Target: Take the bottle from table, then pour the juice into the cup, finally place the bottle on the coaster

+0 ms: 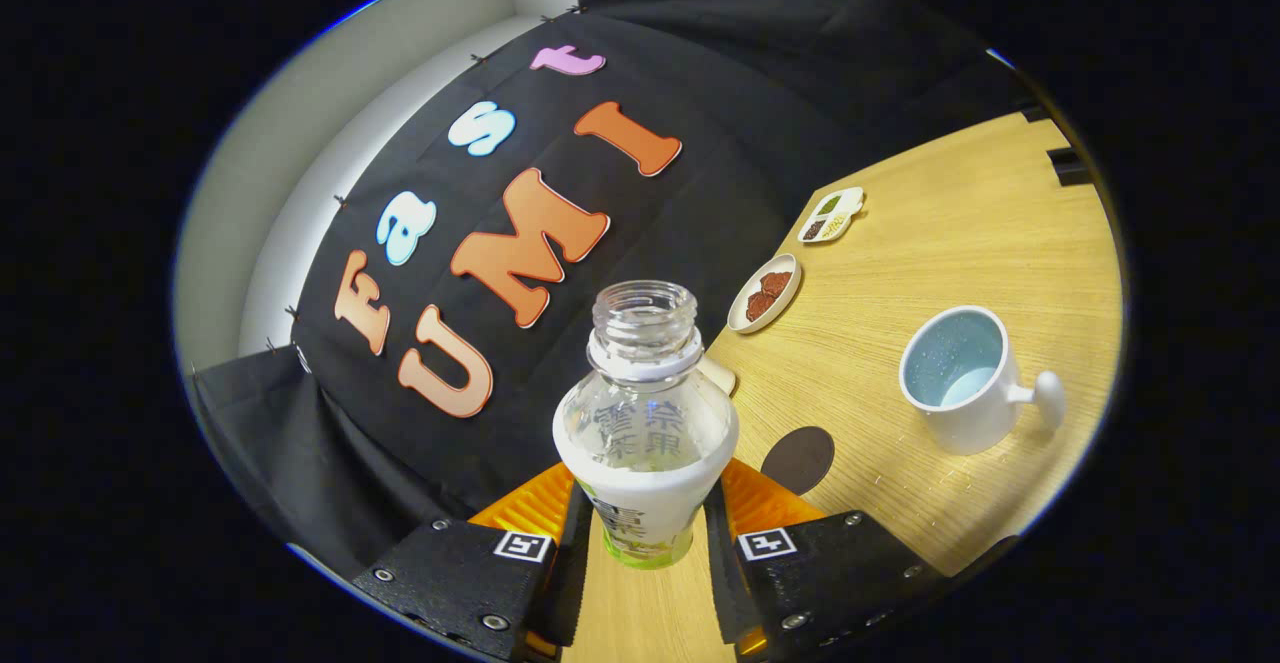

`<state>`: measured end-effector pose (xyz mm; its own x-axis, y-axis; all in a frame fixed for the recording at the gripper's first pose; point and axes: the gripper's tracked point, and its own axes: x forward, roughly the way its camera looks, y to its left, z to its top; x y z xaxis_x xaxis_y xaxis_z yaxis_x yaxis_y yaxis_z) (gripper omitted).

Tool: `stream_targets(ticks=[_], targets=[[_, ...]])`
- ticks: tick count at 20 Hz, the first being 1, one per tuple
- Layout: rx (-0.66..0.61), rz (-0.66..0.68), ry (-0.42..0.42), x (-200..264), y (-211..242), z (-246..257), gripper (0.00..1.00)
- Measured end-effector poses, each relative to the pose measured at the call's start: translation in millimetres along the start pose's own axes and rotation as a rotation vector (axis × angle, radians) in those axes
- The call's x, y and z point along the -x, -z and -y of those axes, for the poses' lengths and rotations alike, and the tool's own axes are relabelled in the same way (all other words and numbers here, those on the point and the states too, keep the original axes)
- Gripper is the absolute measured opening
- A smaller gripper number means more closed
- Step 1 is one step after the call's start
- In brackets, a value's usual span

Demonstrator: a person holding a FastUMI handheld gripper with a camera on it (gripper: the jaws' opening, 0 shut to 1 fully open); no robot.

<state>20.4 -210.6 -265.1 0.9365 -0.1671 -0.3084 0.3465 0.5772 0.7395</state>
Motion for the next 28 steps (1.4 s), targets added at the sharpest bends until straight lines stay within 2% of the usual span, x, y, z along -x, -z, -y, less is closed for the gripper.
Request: stream_targets(ticks=[6, 10, 14, 28], targets=[[-0.250, 0.021, -0.073, -3.7, -11.9, 0.1, 0.54], [-0.265, 0.013, -0.031, -12.0, -13.5, 16.1, 0.54], [-0.345, -0.008, -0.015, -14.7, -12.7, 19.4, 0.54], [-0.534, 0.012, -0.069, -15.1, -24.9, 8.7, 0.54]])
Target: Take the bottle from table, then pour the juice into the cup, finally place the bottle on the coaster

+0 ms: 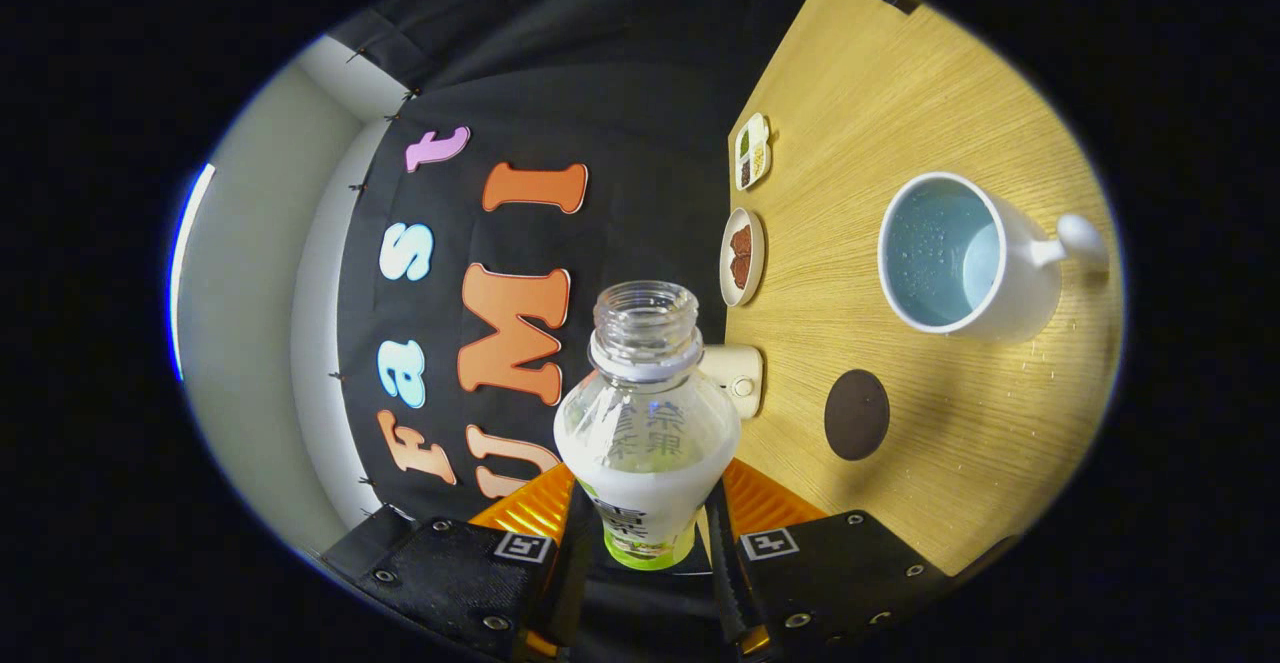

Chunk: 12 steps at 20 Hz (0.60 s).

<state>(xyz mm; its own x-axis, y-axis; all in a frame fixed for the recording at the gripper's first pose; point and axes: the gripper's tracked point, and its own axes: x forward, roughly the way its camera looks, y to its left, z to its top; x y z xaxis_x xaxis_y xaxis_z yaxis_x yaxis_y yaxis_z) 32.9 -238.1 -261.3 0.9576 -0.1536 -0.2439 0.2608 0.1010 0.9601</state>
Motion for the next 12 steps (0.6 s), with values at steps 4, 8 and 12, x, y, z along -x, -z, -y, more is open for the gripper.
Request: stream_targets(ticks=[4, 8, 12], targets=[[-0.056, 0.002, -0.012, 1.4, -4.1, -2.5, 0.54], [-0.089, 0.008, -0.013, 0.3, -8.5, -2.2, 0.54], [-0.115, 0.007, -0.006, -5.4, -11.9, 1.9, 0.54]])
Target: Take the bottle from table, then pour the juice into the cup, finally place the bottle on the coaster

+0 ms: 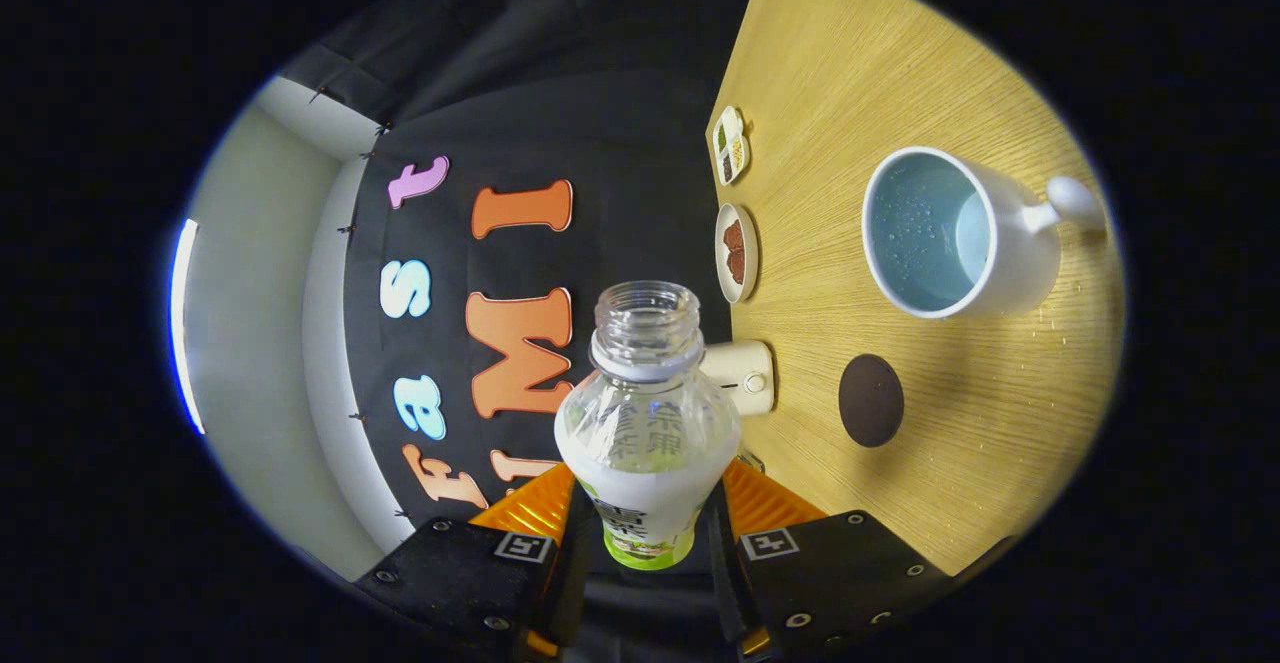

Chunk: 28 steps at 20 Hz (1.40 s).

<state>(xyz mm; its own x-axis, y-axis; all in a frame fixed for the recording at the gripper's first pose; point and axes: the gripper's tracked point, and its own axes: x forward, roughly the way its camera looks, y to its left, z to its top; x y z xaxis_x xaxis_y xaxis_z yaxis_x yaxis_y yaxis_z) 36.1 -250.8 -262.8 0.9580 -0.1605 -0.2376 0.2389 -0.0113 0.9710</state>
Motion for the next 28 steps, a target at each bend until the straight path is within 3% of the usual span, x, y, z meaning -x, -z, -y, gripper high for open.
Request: stream_targets(ticks=[28], targets=[[-0.111, -0.001, 0.001, -2.5, -9.8, 4.3, 0.54]])
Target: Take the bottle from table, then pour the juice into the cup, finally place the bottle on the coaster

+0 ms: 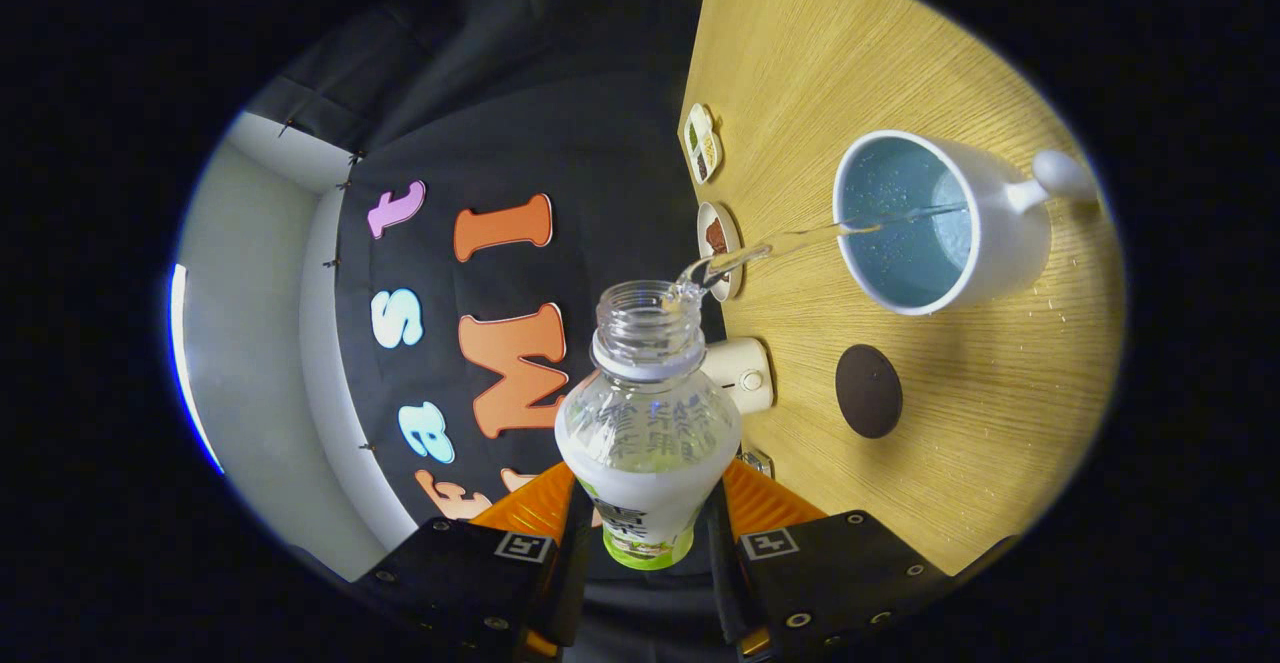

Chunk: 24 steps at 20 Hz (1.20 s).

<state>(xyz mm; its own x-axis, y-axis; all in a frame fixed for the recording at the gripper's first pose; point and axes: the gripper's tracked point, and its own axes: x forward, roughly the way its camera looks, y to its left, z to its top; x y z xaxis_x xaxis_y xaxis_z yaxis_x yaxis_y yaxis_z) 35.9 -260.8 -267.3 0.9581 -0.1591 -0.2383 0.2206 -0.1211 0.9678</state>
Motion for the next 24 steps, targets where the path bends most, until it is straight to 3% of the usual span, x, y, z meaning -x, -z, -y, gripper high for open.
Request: stream_targets(ticks=[24], targets=[[-0.096, -0.010, -0.032, -0.9, 3.1, -7.8, 0.54]])
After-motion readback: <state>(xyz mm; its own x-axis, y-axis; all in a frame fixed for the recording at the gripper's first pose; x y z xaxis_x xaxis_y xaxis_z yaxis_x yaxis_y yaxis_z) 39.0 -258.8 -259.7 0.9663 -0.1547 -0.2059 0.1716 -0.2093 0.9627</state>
